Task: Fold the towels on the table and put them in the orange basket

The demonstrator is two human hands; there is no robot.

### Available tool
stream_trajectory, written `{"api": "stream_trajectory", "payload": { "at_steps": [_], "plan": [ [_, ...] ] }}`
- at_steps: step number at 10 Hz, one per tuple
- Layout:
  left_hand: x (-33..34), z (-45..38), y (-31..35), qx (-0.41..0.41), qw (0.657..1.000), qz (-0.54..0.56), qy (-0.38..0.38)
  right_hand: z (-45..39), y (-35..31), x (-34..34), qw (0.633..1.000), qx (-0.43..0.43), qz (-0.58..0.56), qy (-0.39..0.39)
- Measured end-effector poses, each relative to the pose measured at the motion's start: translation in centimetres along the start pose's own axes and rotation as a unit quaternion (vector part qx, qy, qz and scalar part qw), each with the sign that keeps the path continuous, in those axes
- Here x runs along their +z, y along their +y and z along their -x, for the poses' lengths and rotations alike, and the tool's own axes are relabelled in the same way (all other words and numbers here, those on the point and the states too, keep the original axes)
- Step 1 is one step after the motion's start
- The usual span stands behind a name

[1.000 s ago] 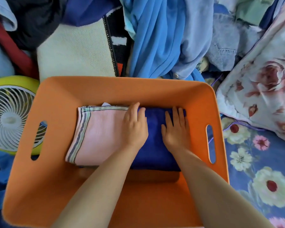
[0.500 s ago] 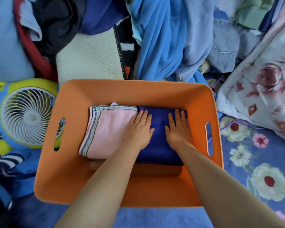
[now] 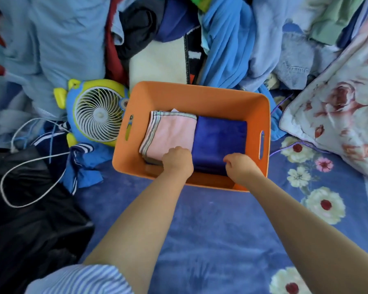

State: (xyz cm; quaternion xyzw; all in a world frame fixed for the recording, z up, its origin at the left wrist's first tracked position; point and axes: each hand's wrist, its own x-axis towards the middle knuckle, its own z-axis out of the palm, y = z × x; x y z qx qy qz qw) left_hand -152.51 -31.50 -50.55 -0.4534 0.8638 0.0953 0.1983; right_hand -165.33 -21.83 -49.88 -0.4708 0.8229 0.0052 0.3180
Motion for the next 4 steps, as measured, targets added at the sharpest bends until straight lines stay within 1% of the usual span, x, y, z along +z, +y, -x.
{"api": "stream_trajectory", "payload": {
  "at_steps": [1, 2, 3, 4],
  "plan": [
    [0.2, 3.5, 0.1, -0.042, 0.998, 0.034, -0.018, 3.6, -0.2, 0.1, 0.998, -0.023, 0.010, -0.059],
    [0.1, 5.9, 0.1, -0.001, 0.998, 0.067, 0.006, 6.1, -0.1, 0.4, 0.994, -0.032, 0.036, -0.093],
    [0.0, 8.4, -0.2, 0.099, 0.994, 0.036, 0.021, 8.3, 0.0, 0.4, 0.997, -0.031, 0.000, -0.069],
    [0.4, 9.3, -0.7, 0.081, 0.996, 0.047, 0.001, 10.1, 0.3, -0.9, 0.998, -0.041, -0.050, -0.003]
  ]
}}
